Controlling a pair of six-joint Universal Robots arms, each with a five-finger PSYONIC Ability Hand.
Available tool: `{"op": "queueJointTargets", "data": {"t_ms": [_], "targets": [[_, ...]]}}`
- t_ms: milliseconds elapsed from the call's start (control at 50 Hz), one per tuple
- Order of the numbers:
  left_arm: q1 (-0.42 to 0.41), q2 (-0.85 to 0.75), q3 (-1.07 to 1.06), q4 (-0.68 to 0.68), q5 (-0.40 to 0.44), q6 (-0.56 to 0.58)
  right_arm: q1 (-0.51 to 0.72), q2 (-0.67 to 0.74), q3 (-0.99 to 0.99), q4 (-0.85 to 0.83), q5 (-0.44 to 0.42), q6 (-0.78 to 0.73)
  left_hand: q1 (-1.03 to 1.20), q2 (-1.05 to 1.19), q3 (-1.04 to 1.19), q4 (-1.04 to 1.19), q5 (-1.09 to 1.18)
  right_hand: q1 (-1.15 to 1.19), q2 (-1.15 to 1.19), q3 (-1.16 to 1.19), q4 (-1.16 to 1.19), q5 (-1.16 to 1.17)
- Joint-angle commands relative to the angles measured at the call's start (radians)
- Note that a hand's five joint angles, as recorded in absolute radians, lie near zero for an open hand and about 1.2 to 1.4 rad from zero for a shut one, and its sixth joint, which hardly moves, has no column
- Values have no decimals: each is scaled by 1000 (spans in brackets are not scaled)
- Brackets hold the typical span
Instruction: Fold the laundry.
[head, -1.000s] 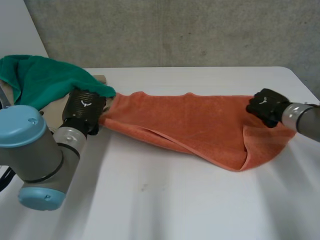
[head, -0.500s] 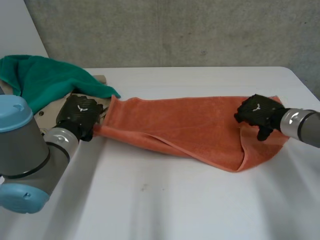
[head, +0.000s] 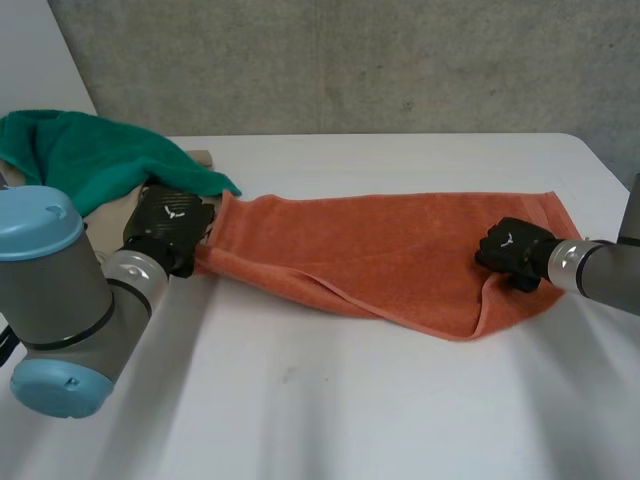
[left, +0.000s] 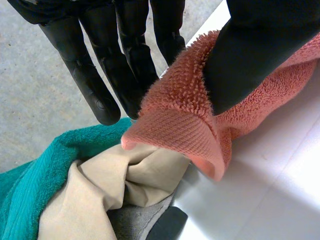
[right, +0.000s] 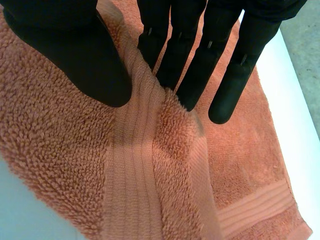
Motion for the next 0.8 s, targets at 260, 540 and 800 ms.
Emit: {"op": "queueJointTargets", "data": {"t_ms": [260, 540, 800], "targets": [[28, 171, -126, -253, -10, 33, -275, -437, 303, 220, 45, -63, 242, 198, 201, 193, 247, 281, 223, 228, 225, 237], [47, 305, -183, -532, 112, 228, -375, -496, 429, 368, 68, -166, 242, 198, 201, 193, 247, 281, 223, 228, 225, 237], [-7, -170, 400, -313, -15, 276, -174, -248, 59, 52, 177, 143, 242, 198, 201, 193, 247, 281, 223, 228, 225, 237]]}}
